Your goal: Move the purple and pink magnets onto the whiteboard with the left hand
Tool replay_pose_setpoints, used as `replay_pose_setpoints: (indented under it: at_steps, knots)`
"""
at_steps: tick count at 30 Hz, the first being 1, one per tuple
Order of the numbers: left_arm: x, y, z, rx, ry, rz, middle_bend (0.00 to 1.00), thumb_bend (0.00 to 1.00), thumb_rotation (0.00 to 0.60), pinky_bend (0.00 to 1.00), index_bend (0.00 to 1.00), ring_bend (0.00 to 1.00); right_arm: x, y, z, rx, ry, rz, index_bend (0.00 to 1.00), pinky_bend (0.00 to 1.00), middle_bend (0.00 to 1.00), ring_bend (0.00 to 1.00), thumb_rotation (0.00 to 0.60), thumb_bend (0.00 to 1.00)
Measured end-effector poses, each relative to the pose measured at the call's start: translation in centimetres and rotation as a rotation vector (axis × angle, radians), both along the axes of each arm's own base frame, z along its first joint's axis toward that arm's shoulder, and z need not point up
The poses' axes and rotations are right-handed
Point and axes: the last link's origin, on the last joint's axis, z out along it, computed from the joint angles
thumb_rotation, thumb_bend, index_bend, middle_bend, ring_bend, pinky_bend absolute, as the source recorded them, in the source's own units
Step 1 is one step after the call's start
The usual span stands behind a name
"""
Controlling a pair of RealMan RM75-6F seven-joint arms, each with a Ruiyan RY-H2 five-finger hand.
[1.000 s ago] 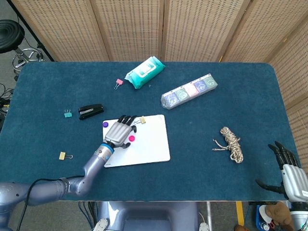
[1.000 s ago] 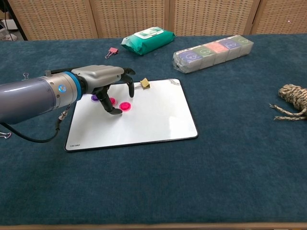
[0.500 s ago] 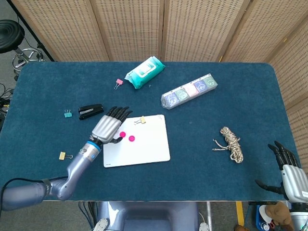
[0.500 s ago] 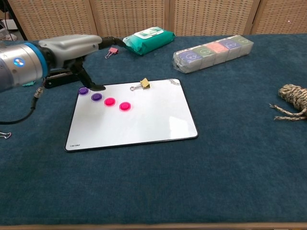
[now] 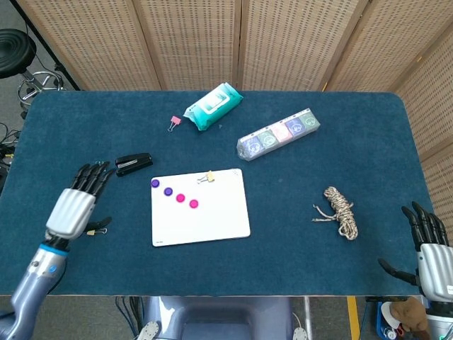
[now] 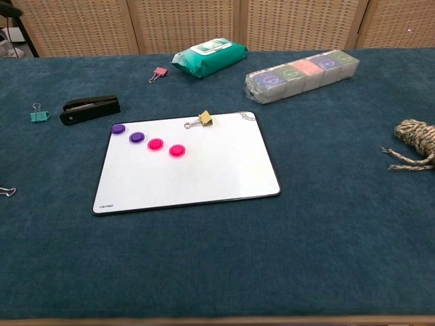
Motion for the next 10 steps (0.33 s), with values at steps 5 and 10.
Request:
replay_pose_setpoints:
  at_steps: [5,10]
  knots:
    - [-2.8,-4.7,2.2,0.043,-0.002,0.07,0.0,0.12,0.6,0.0,0.0,0.0,0.5,0.4,0.0,-0.061,0.017,0.06,0.01,0.0,0.0,0.0,0.6,0.0]
    - [-4.0,-8.4,3.8,0.078,-0.02,0.137,0.0,0.12,0.6,0.0,0.0,0.0,0.6,1.0,0.2,-0.105,0.013,0.078,0.0,0.0,0.0,0.0,0.6,0.0]
